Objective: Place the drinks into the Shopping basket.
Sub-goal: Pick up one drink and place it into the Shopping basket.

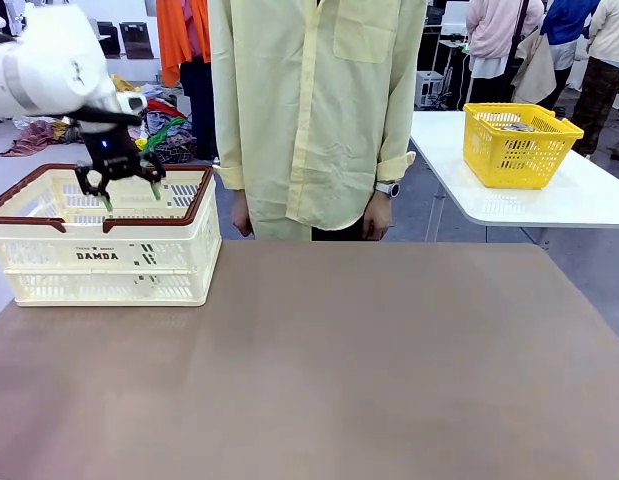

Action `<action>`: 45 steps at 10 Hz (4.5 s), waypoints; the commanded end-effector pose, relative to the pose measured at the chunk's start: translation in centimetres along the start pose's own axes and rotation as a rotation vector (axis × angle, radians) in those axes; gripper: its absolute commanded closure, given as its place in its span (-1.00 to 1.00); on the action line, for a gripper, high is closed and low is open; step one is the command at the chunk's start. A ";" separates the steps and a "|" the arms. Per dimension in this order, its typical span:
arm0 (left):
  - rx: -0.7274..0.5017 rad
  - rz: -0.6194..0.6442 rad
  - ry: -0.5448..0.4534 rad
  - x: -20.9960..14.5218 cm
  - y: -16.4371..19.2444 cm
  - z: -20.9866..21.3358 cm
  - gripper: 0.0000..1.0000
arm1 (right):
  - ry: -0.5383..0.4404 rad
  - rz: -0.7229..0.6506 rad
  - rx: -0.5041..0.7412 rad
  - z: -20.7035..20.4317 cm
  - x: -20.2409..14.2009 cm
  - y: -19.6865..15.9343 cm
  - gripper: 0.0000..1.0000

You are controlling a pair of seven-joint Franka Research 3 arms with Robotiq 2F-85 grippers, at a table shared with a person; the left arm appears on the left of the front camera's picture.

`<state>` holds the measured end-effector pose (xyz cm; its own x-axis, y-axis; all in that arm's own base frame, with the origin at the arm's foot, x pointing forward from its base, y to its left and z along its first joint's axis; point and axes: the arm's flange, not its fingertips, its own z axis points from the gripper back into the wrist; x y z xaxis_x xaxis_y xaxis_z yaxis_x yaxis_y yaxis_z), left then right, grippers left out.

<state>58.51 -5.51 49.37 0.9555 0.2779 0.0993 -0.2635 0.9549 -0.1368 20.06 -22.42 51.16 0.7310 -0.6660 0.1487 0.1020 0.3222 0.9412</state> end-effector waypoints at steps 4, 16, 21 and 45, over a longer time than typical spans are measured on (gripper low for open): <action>-0.424 -0.325 -0.036 -10.5 10.2 15.0 -1.00 | -0.001 0.015 0.018 0.1 0.1 0.2 -1.00; -1.173 -0.298 -0.105 -25.4 27.7 11.1 -1.00 | -0.001 0.015 0.018 0.1 0.1 0.2 -1.00; -1.173 -0.298 -0.105 -25.4 27.7 11.1 -1.00 | -0.001 0.015 0.018 0.1 0.1 0.2 -1.00; -1.173 -0.298 -0.105 -25.4 27.7 11.1 -1.00 | -0.001 0.015 0.018 0.1 0.1 0.2 -1.00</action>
<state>25.53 15.16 54.03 0.9358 0.1241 0.3300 0.2729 0.3375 -0.9009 20.08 -22.41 51.16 0.7315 -0.6655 0.1486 0.1023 0.3226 0.9410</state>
